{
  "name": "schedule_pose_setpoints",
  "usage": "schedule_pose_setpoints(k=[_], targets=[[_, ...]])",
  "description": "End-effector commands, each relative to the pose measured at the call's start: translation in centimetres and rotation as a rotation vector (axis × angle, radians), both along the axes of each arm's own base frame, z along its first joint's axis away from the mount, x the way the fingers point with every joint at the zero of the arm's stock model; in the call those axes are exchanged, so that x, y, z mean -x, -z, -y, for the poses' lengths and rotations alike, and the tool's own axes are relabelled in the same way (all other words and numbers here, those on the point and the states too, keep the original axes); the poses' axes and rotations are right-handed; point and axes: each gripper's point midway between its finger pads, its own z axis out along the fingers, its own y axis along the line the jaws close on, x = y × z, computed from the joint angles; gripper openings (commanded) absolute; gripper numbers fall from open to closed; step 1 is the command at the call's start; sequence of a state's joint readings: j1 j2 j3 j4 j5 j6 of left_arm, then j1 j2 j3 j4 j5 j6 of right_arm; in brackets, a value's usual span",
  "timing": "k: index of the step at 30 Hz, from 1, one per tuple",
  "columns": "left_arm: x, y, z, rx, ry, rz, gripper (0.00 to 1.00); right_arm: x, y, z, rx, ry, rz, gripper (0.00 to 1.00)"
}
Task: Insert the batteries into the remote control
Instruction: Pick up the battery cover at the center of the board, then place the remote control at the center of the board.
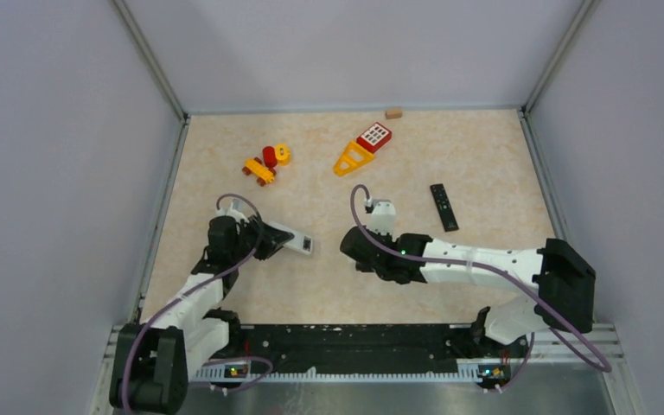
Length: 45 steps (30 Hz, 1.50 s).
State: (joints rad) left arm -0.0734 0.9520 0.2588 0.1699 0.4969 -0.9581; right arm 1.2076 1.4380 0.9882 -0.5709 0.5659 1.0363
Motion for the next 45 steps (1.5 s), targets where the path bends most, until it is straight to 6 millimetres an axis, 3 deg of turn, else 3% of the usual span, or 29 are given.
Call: schedule_pose_setpoints(k=[1,5,12,16,18,22,29,37,39,41,45], targets=[[-3.2,-3.4,1.5,0.031,-0.079,0.156,0.08,-1.5,-1.5,0.7,-0.045,0.005,0.027,0.00],[-3.8,-2.0,3.1,0.017,-0.105,0.103,0.10,-2.3,-1.7,0.8,-0.072,0.010,0.027,0.00],[-3.5,1.8,3.6,0.012,-0.110,-0.036,0.14,-3.2,-2.4,0.6,-0.134,0.014,0.037,0.00],[-2.7,2.8,2.9,-0.020,-0.130,-0.087,0.32,-3.6,-3.0,0.5,-0.155,0.012,0.046,0.00],[-2.1,3.2,2.0,-0.058,-0.160,-0.113,0.45,-3.8,-3.2,0.5,-0.165,0.010,0.047,0.00],[-0.9,3.8,0.0,-0.149,-0.220,-0.144,0.62,-4.0,-3.5,0.4,-0.180,0.007,0.048,0.00],[0.7,3.6,-2.3,-0.246,-0.269,-0.160,0.78,-4.1,-3.9,-0.4,-0.220,-0.012,0.043,0.00],[2.2,1.0,-2.5,-0.256,-0.227,-0.093,0.87,-4.6,-4.3,-1.0,-0.257,-0.035,0.046,0.00],[1.9,-1.7,-0.5,-0.198,-0.114,0.034,0.91,-4.7,-4.4,-1.4,-0.271,-0.055,0.051,0.00],[2.0,-5.7,2.3,-0.113,0.052,0.198,0.97,-4.8,-4.3,-2.0,-0.297,-0.086,0.037,0.00],[1.9,-10.7,5.2,-0.054,0.235,0.360,0.99,-4.9,-4.7,-2.3,-0.353,-0.117,0.023,0.00]])
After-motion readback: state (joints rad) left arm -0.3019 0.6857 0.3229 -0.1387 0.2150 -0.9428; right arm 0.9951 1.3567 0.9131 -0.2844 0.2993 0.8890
